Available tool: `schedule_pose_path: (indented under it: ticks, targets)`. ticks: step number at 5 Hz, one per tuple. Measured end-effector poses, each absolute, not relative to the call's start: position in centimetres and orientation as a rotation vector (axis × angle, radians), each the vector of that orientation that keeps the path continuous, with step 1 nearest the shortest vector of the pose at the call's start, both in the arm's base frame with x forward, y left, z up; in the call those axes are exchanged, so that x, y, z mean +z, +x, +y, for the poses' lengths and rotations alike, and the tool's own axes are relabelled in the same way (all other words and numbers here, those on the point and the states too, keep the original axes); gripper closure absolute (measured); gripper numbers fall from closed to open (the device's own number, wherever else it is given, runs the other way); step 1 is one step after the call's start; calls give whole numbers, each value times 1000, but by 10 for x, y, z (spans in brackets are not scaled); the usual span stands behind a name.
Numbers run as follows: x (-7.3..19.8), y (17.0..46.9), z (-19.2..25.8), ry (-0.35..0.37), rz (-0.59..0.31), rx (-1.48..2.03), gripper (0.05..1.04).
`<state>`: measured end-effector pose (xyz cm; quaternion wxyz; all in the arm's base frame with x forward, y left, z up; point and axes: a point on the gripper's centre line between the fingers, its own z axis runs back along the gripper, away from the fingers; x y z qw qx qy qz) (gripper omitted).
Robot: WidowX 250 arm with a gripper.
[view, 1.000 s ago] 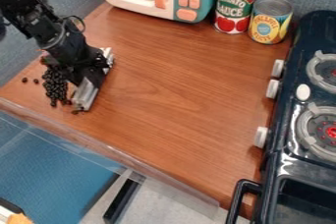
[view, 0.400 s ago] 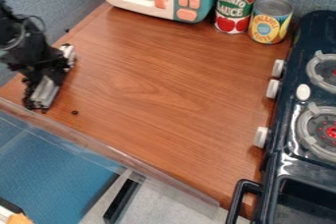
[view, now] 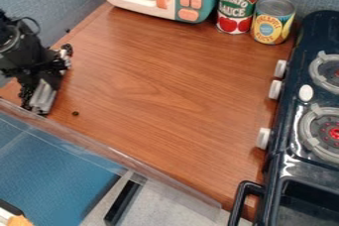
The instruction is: Sweep into pile
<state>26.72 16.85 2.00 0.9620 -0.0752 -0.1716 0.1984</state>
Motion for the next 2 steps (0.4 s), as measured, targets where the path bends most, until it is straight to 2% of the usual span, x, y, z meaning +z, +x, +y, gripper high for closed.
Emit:
schedule_pose_path:
  ticks: [1, 2]
  targets:
    - [31, 285, 131, -216, -340, 373, 707]
    - [47, 299, 110, -231, -374, 364, 707]
